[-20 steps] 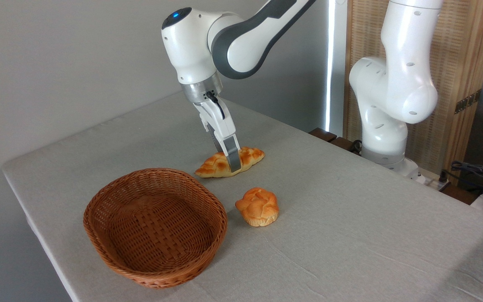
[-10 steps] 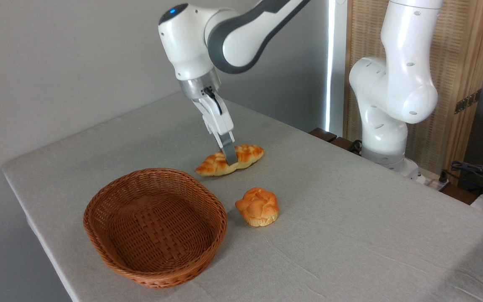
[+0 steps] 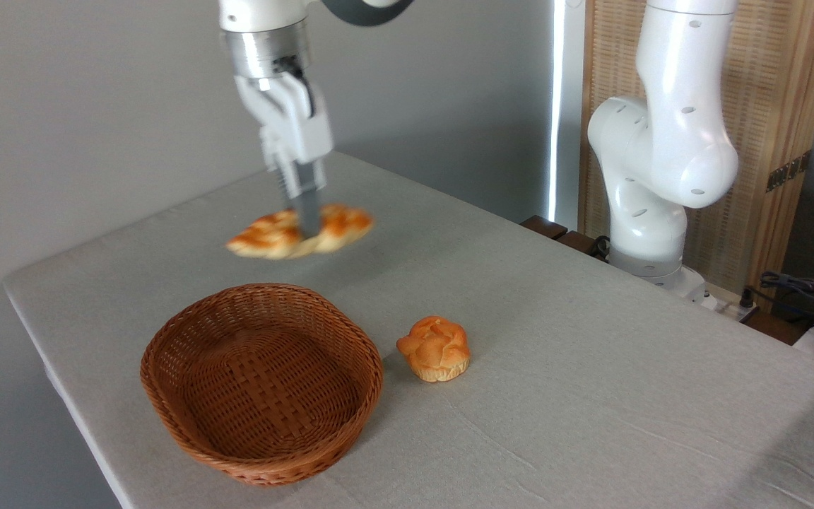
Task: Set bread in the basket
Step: 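Lift the held roll and carry it over the wicker basket, then lower the roll into the basket and open the gripper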
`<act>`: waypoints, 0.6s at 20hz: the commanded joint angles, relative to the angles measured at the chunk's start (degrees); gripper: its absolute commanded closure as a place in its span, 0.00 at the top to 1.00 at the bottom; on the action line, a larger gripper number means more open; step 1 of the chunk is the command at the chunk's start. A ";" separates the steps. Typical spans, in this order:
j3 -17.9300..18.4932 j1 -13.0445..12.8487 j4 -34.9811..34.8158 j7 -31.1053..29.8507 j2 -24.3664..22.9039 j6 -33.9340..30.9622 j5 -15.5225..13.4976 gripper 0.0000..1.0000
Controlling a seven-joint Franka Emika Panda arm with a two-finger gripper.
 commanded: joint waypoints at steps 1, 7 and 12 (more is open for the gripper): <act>2.91 -0.34 3.01 2.87 7.43 8.73 0.46 0.15; 2.38 -0.43 2.66 3.23 12.98 17.71 0.55 0.86; 2.03 -0.43 1.61 3.14 13.77 17.80 2.66 1.00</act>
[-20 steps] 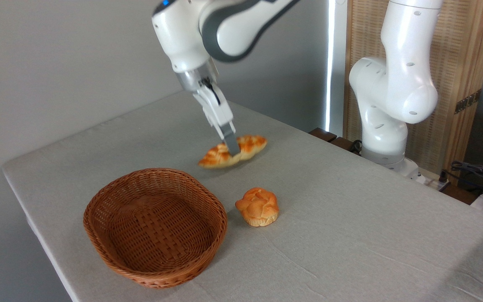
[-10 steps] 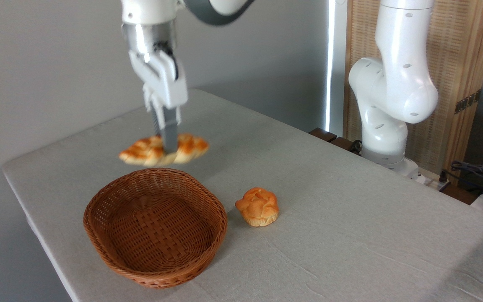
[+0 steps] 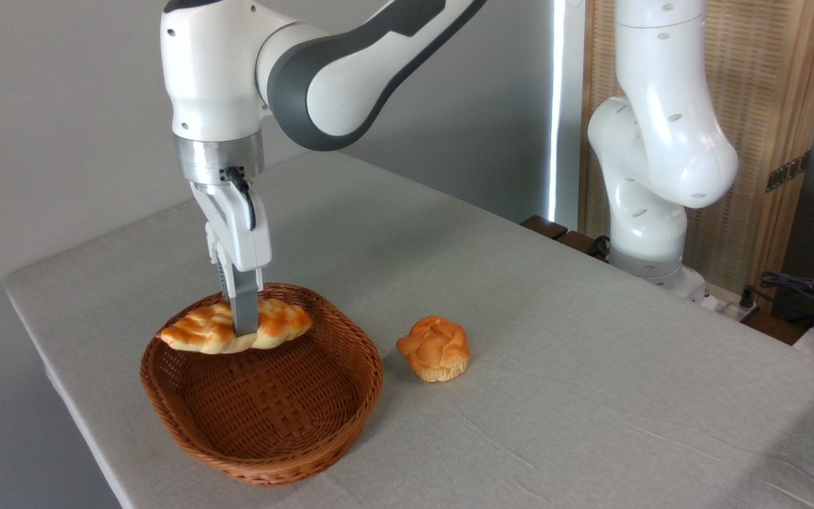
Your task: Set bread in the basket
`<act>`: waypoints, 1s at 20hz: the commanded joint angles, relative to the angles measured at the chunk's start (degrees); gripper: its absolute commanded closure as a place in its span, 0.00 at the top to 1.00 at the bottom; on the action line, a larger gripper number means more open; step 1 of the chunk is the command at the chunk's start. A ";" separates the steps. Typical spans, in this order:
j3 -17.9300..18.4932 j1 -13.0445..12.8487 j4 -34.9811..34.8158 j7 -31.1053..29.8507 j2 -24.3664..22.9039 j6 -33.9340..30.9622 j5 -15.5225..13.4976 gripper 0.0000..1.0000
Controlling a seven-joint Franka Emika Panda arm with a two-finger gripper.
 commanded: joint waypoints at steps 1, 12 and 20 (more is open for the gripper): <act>-0.34 -0.19 0.22 0.24 0.98 0.17 1.61 1.00; -0.69 -0.46 -0.31 -0.54 -1.03 2.11 1.08 1.00; -1.22 7.89 12.78 -0.72 -4.55 -22.75 -0.32 1.00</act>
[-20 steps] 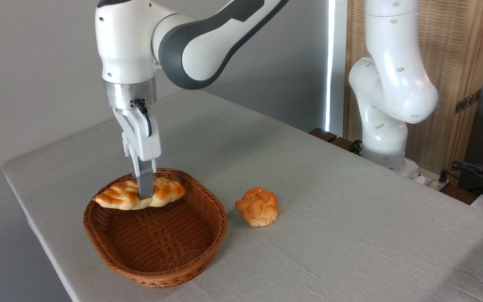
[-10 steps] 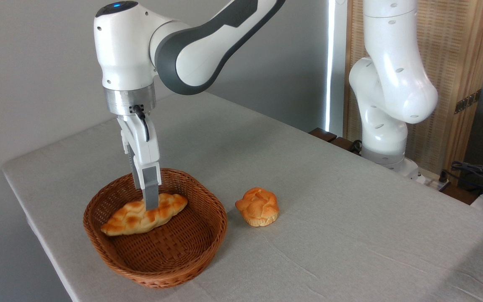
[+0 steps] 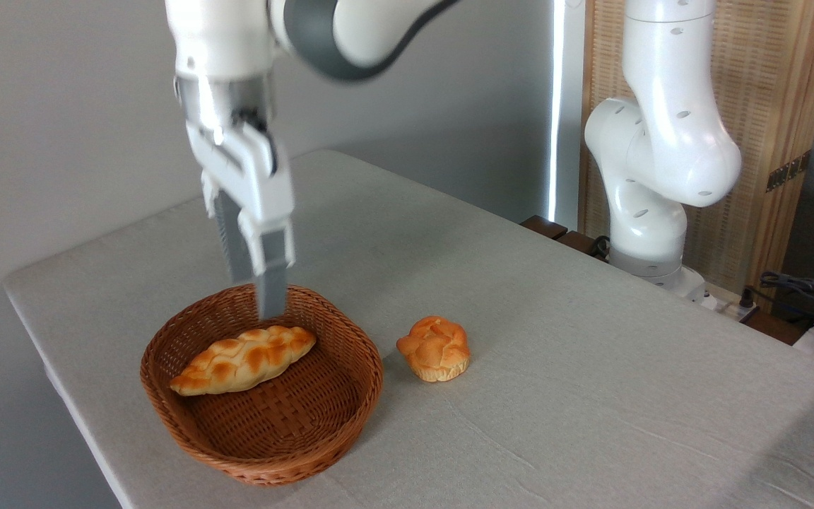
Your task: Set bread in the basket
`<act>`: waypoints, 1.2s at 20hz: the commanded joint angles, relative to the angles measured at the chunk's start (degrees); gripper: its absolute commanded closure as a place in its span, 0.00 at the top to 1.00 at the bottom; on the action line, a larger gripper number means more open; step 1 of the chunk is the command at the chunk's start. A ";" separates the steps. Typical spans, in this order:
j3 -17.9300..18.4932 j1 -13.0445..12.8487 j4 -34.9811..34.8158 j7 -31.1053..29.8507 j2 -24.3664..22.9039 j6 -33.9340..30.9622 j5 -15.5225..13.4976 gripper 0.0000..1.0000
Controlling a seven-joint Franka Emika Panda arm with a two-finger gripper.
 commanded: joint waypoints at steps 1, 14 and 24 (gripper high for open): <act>-2.02 3.46 6.10 -0.90 -0.33 -9.97 -1.90 1.00; -5.21 10.33 6.02 -1.08 -4.38 -17.63 0.82 1.00; -3.27 10.06 6.19 0.86 -4.29 -17.54 0.82 1.00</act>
